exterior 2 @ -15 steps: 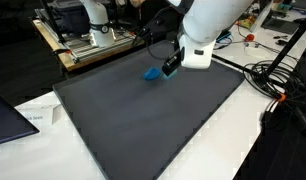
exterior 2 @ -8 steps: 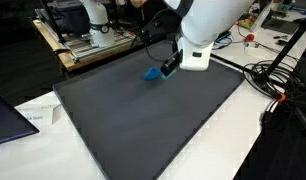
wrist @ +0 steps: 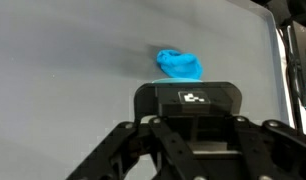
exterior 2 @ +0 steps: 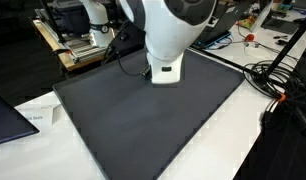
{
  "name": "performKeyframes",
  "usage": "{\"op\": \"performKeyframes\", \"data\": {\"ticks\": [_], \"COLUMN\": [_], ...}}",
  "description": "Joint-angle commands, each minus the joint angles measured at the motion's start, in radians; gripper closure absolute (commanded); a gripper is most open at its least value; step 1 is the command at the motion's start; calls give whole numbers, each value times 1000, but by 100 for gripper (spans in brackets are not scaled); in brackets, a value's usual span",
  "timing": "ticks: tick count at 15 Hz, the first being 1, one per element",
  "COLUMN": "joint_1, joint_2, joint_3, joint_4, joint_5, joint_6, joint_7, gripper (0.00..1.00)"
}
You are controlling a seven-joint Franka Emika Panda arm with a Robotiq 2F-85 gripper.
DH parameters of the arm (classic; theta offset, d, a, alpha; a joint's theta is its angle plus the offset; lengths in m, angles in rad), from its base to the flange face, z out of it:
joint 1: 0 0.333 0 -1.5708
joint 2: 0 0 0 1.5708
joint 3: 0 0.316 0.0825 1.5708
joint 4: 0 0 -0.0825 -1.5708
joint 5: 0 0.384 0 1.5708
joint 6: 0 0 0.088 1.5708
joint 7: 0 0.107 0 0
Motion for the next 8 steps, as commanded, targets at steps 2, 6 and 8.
{"op": "performKeyframes", "data": {"ticks": [2, 6, 8], "joint_1": [-73, -114, -127], "joint_2": [27, 53, 65], "joint_3": [45, 78, 95], "joint_4": [14, 19, 22], "joint_5": [49, 80, 96], "joint_6": [-40, -55, -63], "joint_7": [-113, -182, -203], "gripper": [78, 78, 78]}}
